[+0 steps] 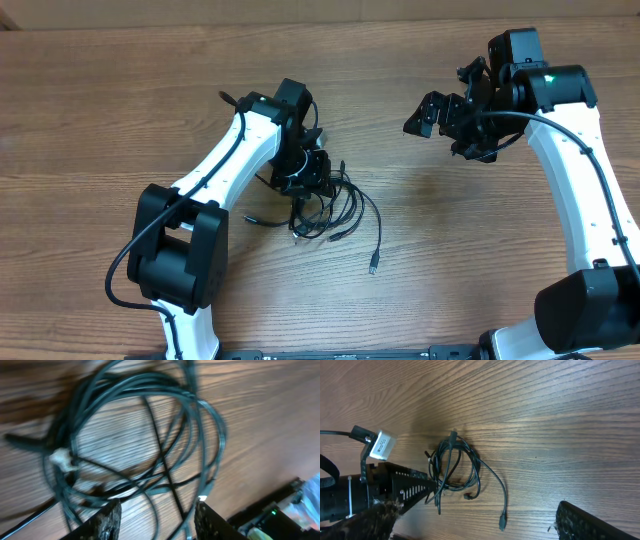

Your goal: Untangle cables

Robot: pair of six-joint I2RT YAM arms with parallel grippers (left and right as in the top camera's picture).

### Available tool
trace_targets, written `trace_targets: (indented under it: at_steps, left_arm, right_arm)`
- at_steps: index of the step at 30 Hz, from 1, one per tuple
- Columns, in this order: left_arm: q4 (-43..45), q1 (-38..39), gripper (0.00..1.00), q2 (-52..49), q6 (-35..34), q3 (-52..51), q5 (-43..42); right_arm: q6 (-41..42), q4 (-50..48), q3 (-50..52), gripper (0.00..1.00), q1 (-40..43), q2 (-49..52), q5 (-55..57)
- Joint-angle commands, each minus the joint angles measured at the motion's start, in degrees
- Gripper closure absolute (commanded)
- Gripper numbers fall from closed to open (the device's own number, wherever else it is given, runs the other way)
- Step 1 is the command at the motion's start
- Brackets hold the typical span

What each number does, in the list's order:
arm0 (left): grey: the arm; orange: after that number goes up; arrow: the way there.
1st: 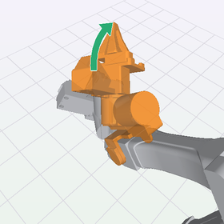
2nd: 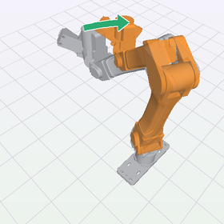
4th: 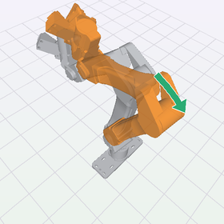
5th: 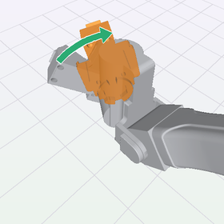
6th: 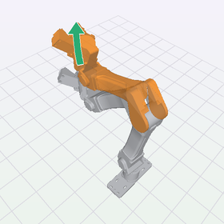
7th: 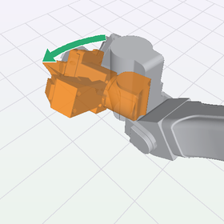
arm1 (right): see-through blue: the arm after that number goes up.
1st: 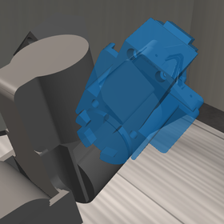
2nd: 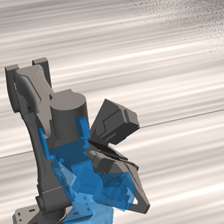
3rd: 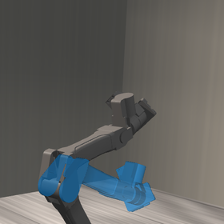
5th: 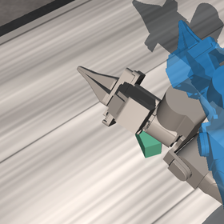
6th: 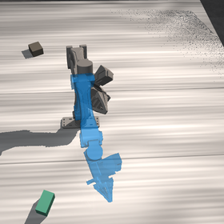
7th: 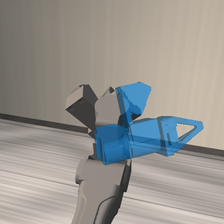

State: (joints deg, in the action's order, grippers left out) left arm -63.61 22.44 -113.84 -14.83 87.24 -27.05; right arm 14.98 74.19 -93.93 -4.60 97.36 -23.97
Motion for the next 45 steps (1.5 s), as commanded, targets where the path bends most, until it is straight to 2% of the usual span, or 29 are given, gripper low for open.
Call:
trace_targets:
  at_steps: [1, 4, 19, 28, 38, 45]
  left_arm:
    - [0.52, 0.48, 0.55, 1.03, 3.72, -0.63, -5.2]
    - [0.52, 0.74, 0.61, 1.03, 4.15, -0.98, -5.62]
    - [4.04, 2.47, 0.57, 1.01, 2.99, -2.62, -5.4]
    - [3.72, 2.54, 0.6, 1.01, 3.02, -2.73, -5.01]
    - [4.09, 6.73, 0.61, 1.01, 1.46, -2.78, 9.07]
    - [5.51, 6.84, 0.62, 1.01, 0.44, -2.78, 11.61]
  right_arm:
    - [-0.26, -0.22, 0.02, 0.0, -0.26, 0.17, 0.39]
    - [-0.26, -0.22, 0.02, 0.0, -0.26, 0.17, 0.39]
    - [-0.26, -0.22, 0.02, 0.0, -0.26, 0.17, 0.37]
    - [-0.26, -0.22, 0.02, 0.0, -0.26, 0.17, 0.37]
    - [-0.26, -0.22, 0.02, 0.0, -0.26, 0.17, 0.37]
    - [-0.26, -0.22, 0.02, 0.0, -0.26, 0.17, 0.37]
